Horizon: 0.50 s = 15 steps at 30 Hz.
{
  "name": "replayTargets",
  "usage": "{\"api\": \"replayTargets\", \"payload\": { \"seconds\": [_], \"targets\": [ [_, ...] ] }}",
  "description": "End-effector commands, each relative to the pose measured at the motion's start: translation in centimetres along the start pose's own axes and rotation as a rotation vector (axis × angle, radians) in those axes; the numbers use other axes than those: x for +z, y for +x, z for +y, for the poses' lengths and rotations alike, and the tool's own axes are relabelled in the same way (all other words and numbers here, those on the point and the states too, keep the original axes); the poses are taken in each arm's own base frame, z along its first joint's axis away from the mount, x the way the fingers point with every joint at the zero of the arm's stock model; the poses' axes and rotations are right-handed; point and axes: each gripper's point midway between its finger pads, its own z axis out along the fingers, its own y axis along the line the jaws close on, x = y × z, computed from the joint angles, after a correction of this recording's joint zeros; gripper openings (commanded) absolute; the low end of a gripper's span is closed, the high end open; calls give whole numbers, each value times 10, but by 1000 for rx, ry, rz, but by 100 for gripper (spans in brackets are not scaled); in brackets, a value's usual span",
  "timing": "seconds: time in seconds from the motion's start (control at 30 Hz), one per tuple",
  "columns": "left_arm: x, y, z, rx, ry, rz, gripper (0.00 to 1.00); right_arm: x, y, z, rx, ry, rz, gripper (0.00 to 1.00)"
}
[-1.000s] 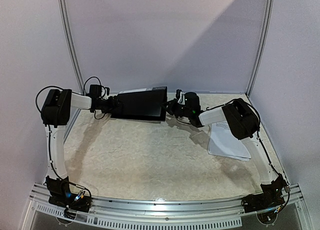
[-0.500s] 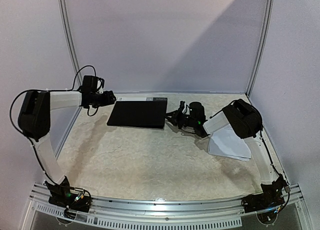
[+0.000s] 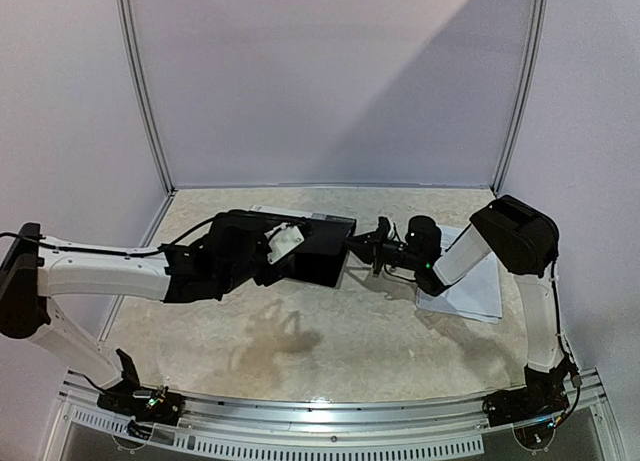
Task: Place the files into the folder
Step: Move the folder to the corner of the board.
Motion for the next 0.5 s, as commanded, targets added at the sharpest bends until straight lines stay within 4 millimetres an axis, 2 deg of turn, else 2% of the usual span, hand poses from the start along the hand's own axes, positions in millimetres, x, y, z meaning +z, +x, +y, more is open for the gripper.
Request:
{"api": "replayTargets", "payload": {
  "seconds": [0.0, 0.2, 0.37, 0.47],
  "targets": [
    [11, 2, -3, 147, -61, 40, 78, -6, 15, 34, 81, -128, 56, 0],
    [37, 7, -30, 274, -27, 54, 78, -6, 20, 41, 98, -151, 77, 0],
    [55, 8, -29, 380, -75, 87, 77, -5, 19, 42, 102, -155, 84, 0],
    [58, 5, -28, 376, -85, 88, 77, -5, 21, 37, 107, -139, 89, 0]
  ]
}}
